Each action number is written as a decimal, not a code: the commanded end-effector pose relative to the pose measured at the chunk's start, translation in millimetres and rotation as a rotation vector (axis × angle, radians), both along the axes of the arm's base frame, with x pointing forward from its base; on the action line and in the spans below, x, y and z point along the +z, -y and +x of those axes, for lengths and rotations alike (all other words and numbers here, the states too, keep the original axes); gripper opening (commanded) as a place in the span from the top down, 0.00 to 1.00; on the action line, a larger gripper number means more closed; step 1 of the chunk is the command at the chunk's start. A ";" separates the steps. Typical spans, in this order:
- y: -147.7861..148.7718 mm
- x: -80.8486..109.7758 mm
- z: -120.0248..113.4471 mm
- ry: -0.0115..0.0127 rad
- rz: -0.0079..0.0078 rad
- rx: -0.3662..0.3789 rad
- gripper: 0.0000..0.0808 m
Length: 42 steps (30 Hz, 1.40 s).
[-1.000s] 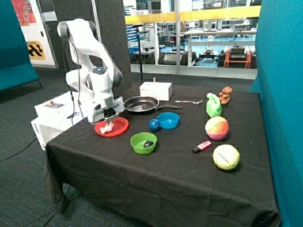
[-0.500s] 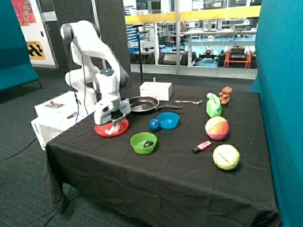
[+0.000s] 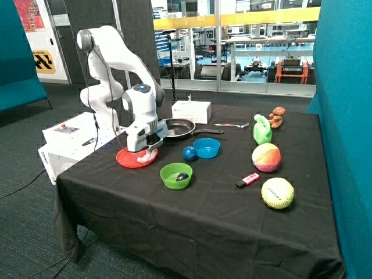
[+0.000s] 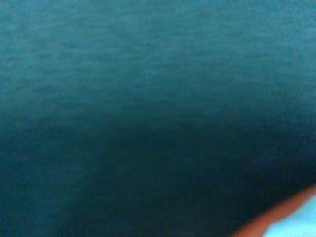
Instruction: Dry the plate
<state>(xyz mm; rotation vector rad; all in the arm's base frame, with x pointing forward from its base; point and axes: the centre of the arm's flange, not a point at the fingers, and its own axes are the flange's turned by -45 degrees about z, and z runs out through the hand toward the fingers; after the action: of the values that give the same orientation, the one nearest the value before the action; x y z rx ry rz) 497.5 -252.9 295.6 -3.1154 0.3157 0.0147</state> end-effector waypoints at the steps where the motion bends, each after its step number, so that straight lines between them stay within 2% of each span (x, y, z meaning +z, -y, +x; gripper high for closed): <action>1: -42.7 -3.7 3.3 0.0087 -0.0108 0.061 1.00; 8: -75.7 -3.5 -0.7 0.0091 -0.0105 0.141 1.00; 16: -89.6 -3.6 -13.6 0.0092 -0.0104 0.161 1.00; 27: -65.8 -1.4 -55.3 0.0090 -0.0105 0.131 1.00; 32: -50.7 0.0 -74.4 0.0089 -0.0107 0.094 1.00; 42: -28.6 5.4 -94.5 0.0086 -0.0109 0.042 1.00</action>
<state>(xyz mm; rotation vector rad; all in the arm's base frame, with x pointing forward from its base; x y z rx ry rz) 425.1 -204.0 296.1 -3.1353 0.1871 0.0017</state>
